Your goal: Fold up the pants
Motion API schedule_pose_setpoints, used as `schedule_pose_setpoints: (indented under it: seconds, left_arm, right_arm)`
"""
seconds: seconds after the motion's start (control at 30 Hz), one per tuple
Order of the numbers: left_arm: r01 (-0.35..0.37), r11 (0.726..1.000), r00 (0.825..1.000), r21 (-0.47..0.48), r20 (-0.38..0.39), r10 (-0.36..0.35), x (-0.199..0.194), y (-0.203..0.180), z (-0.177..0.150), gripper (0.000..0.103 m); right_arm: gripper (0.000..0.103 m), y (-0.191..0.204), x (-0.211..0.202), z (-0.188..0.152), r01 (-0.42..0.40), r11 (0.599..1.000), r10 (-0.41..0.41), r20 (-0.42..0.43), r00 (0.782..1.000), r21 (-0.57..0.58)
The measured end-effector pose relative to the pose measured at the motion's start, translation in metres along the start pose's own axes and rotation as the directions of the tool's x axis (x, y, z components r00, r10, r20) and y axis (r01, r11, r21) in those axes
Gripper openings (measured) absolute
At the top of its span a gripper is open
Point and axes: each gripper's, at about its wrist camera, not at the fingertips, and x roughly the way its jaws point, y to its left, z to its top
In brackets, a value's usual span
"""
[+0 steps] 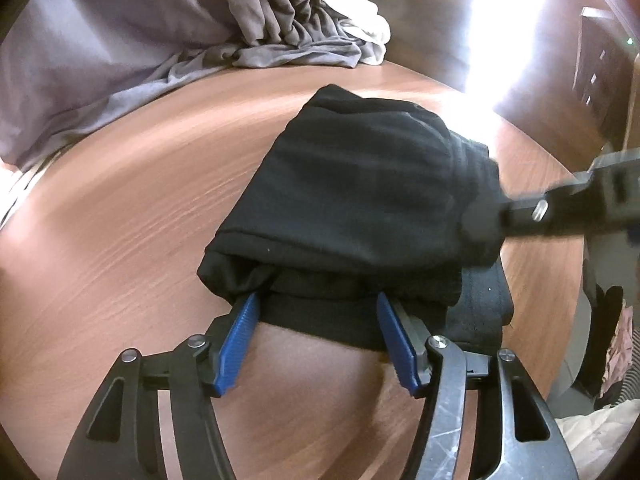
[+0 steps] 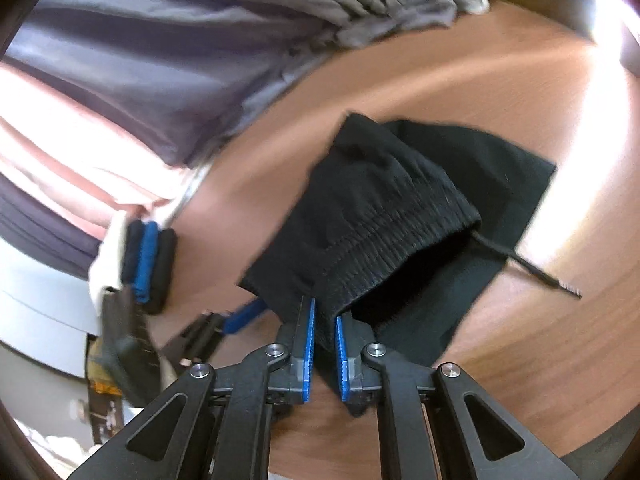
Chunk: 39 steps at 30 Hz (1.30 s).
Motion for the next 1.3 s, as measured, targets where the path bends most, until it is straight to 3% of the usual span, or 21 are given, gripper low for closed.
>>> schedule_pose_setpoints:
  seconds: [0.03, 0.17, 0.33, 0.43, 0.53, 0.63, 0.8, 0.93, 1.1, 1.3]
  left_arm:
    - [0.006, 1.0, 1.0, -0.002, -0.017, -0.006, -0.001, 0.001, -0.001, 0.061]
    - [0.012, 0.999, 0.999, 0.037, -0.044, -0.01, -0.016, 0.002, -0.006, 0.061]
    - [-0.073, 0.994, 0.996, 0.086, 0.05, 0.068, -0.049, 0.021, 0.008, 0.063]
    - [-0.104, 0.992, 0.99, 0.078, 0.106, 0.096, -0.042, 0.04, 0.027, 0.066]
    - [-0.047, 0.995, 0.993, 0.088, 0.111, 0.038, -0.02, 0.05, 0.044, 0.066]
    - [0.016, 0.995, 0.997, 0.094, 0.068, -0.023, 0.006, 0.051, 0.054, 0.066]
    - [0.067, 0.99, 0.998, 0.125, -0.011, -0.066, 0.031, 0.046, 0.045, 0.066]
    - [0.084, 0.986, 0.996, 0.142, -0.041, -0.079, 0.031, 0.042, 0.032, 0.066]
    - [0.116, 0.987, 0.991, 0.112, -0.075, -0.109, 0.022, 0.039, 0.014, 0.066]
    - [0.111, 0.99, 0.99, 0.091, -0.095, -0.102, 0.003, 0.021, -0.003, 0.066]
  right_arm:
    - [0.015, -0.003, 0.005, -0.001, 0.005, 1.0, -0.005, -0.022, 1.0, 0.018]
    - [0.037, -0.014, 0.013, -0.006, 0.016, 0.997, -0.012, -0.06, 0.998, 0.075]
    - [0.047, -0.013, -0.002, -0.004, 0.046, 0.997, -0.048, 0.041, 0.998, 0.069]
    - [0.047, -0.014, -0.004, 0.001, 0.102, 0.989, -0.114, 0.104, 0.988, 0.109]
    - [0.047, -0.017, -0.002, 0.009, 0.169, 0.975, -0.192, 0.161, 0.968, 0.145]
    - [0.047, -0.017, 0.005, 0.017, 0.253, 0.956, -0.277, 0.166, 0.946, 0.152]
    - [0.042, -0.002, 0.008, 0.017, 0.515, 0.857, -0.509, 0.173, 0.843, 0.015]
    - [0.043, 0.002, 0.006, 0.017, 0.596, 0.802, -0.581, 0.187, 0.792, -0.032]
    - [0.051, -0.002, 0.005, 0.014, 0.626, 0.778, -0.606, 0.201, 0.77, -0.052]
    - [0.052, 0.003, 0.007, 0.011, 0.62, 0.766, -0.573, 0.258, 0.778, -0.17]
